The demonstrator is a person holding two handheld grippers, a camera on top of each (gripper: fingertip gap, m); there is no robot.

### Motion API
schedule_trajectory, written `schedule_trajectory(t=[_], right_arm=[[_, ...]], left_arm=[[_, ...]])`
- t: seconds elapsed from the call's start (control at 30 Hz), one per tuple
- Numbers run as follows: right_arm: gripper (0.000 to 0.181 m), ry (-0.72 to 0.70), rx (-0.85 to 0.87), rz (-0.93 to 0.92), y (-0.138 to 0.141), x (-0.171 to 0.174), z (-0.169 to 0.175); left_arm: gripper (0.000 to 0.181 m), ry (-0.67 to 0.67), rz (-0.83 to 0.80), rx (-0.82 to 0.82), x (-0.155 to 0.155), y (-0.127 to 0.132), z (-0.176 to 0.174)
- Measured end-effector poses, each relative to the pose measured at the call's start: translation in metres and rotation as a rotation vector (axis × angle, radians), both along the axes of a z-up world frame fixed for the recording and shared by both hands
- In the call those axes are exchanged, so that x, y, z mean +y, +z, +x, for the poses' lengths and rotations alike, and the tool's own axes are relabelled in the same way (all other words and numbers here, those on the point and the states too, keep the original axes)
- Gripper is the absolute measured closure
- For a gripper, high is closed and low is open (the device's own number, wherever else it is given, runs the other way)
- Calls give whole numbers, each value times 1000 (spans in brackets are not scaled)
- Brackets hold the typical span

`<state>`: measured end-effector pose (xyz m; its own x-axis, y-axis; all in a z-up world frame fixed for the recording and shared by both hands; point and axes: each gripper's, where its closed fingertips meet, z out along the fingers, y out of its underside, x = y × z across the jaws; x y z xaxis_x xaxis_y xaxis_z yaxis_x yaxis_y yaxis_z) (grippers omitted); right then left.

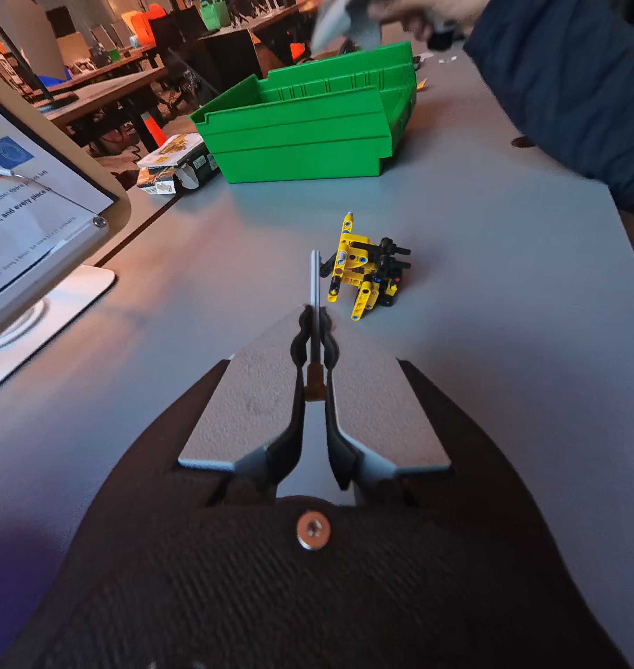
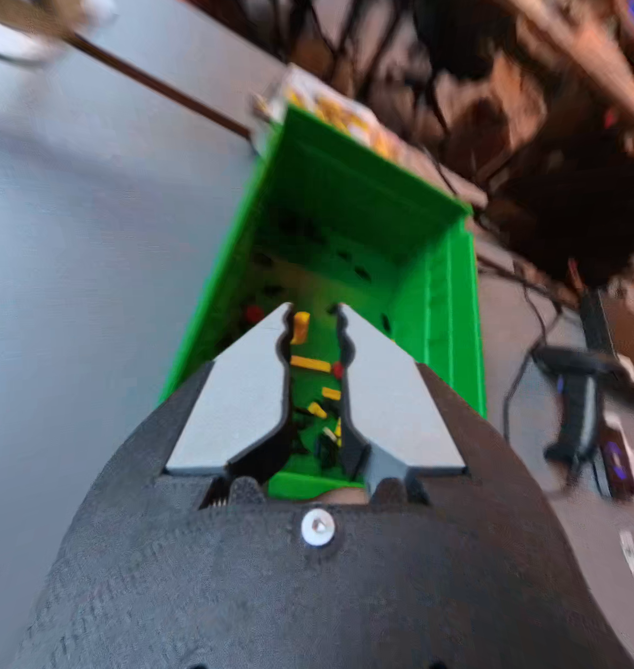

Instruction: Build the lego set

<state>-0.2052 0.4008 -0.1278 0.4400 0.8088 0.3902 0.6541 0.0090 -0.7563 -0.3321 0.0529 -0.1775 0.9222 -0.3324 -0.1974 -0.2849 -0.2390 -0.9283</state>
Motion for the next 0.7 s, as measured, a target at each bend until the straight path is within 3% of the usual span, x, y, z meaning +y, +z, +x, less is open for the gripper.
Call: schedule_trajectory(t=[0.07, 0.13, 0.23, 0.27, 0.33, 0.43, 0.5, 0.57, 0.7], right_arm=[[152, -100, 18, 6, -1, 22, 7], [158, -39, 185, 32, 22, 14, -1], [142, 63, 325, -72, 34, -13, -16], [141, 185, 409, -125, 45, -40, -32], [162, 552, 518, -306, 60, -129, -68], [153, 1000, 398, -651, 42, -264, -95], [156, 1086, 299, -696, 20, -311, -107], [157, 1101, 244, -702, 1, -334, -115], [173, 1087, 141, -627, -26, -341, -122]], left_arm=[[181, -23, -3, -61, 1, -1, 5], [181, -21, -8, -92, 2, -1, 5], [181, -4, 33, -111, 2, 7, 0], [181, 2, 57, -110, 2, 12, -1], [181, -14, 109, -93, 1, 21, 2], [181, -8, 181, -33, 2, 29, 3], [181, 16, 177, 40, 3, 26, 2], [181, 26, 167, 118, 4, 21, 4], [181, 29, 159, 208, 5, 16, 7]])
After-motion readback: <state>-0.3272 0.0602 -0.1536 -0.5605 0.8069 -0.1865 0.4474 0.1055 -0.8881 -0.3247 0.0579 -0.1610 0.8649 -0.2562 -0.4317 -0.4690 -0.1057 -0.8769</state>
